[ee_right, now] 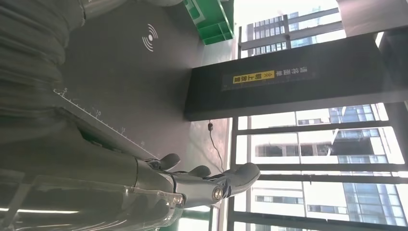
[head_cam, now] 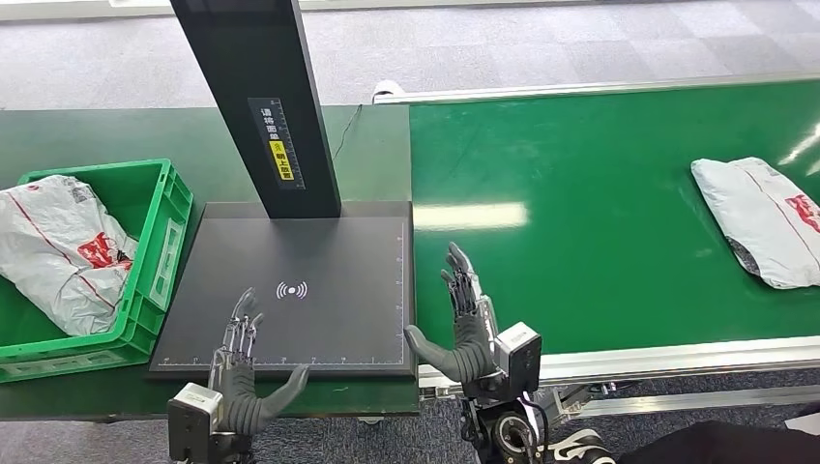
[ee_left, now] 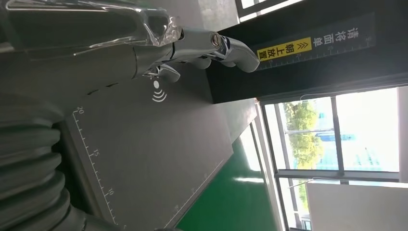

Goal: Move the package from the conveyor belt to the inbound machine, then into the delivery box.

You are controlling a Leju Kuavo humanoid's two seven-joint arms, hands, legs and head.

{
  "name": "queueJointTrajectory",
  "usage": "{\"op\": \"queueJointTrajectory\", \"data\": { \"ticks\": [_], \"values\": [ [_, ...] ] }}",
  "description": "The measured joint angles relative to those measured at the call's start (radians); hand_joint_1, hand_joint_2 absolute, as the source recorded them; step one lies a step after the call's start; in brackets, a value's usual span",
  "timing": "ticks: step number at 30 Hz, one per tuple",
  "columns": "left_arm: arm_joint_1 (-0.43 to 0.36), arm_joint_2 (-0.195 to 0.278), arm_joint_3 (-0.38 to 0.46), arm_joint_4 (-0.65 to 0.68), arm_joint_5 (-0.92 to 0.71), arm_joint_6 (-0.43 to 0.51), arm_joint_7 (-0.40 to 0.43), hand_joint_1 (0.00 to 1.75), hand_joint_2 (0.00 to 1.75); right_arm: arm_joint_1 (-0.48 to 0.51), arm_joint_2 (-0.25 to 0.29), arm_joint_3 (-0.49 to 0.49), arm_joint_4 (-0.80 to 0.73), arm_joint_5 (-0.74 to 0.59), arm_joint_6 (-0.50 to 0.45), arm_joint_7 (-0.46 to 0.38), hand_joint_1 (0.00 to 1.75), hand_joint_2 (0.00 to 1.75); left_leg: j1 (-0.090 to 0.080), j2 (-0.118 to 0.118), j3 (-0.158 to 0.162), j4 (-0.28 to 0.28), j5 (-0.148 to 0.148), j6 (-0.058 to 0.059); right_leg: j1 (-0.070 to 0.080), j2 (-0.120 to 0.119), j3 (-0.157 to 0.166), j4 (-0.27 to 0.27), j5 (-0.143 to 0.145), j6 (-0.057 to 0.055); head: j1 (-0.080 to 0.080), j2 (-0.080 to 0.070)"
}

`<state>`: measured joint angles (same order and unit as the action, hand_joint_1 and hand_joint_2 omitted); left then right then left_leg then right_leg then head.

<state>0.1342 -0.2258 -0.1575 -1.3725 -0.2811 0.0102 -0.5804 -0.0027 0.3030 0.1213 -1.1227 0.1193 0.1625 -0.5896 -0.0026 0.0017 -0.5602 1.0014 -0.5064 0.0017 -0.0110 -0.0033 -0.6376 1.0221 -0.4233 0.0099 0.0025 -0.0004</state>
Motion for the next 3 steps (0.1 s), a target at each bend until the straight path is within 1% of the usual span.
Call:
{"op": "queueJointTrajectory", "data": {
  "ticks": [3],
  "values": [
    [0.002, -0.006, -0.001, 0.000, -0.007, 0.000, 0.007, 0.00, 1.75, 0.005, 0.001, 0.009, 0.000, -0.002, 0.000, -0.001, 0.00, 1.75, 0.000, 0.000, 0.000, 0.000, 0.000, 0.000, 0.000, 0.000, 0.000, 0.000, 0.000, 0.000, 0.000, 0.000]
  ]
}}
